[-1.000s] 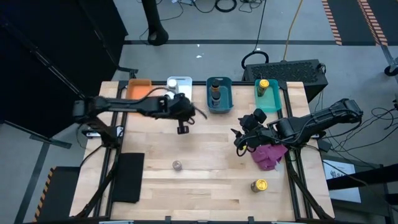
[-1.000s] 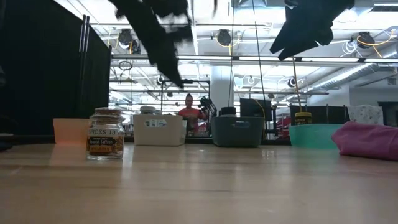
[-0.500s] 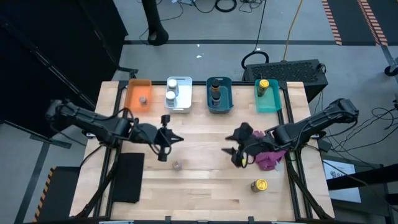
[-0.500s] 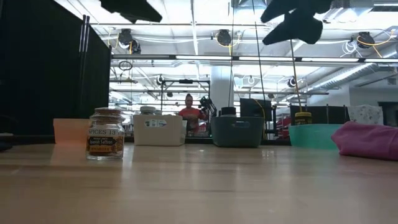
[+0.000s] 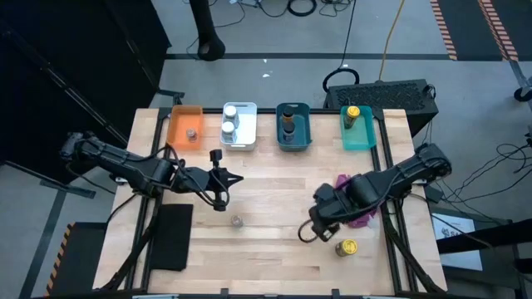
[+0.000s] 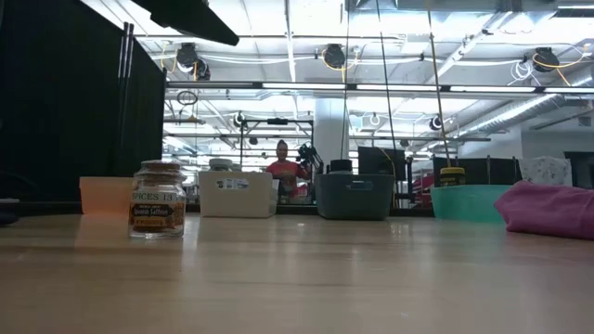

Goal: Sort spices by type
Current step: Put the yellow seasoning bottle into the blue bin

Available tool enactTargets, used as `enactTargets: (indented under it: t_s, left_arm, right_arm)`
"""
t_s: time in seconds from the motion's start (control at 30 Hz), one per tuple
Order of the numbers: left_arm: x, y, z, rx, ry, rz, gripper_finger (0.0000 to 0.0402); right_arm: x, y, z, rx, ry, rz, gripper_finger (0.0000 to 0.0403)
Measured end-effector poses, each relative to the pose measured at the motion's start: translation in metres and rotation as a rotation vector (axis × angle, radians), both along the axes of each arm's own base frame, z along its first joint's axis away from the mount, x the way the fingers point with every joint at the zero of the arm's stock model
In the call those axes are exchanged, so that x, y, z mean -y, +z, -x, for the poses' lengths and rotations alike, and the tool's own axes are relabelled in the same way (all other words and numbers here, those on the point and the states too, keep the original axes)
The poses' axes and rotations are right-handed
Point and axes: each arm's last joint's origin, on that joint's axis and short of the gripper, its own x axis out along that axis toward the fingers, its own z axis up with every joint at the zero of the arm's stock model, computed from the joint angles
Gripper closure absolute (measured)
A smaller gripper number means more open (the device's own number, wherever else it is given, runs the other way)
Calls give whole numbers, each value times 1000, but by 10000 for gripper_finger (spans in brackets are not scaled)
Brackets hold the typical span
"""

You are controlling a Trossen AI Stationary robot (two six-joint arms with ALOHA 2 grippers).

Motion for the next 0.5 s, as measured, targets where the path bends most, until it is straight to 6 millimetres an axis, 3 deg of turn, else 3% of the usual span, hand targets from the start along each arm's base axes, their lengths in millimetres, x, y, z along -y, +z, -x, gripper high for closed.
enactTargets:
  t_s: [0.13, 0.23, 0.5]
  left_arm:
    - [0, 0, 0, 0, 1, -1, 392]
    - [0, 0, 0, -1, 1, -1, 392]
    - [0, -2, 1, -20, 2, -7, 391]
  right_arm:
    - [-18, 8, 10, -28, 17, -21, 224]
    - [-26, 9, 17, -60, -102, -32, 225]
    - [-48, 16, 43, -80, -213, -61, 225]
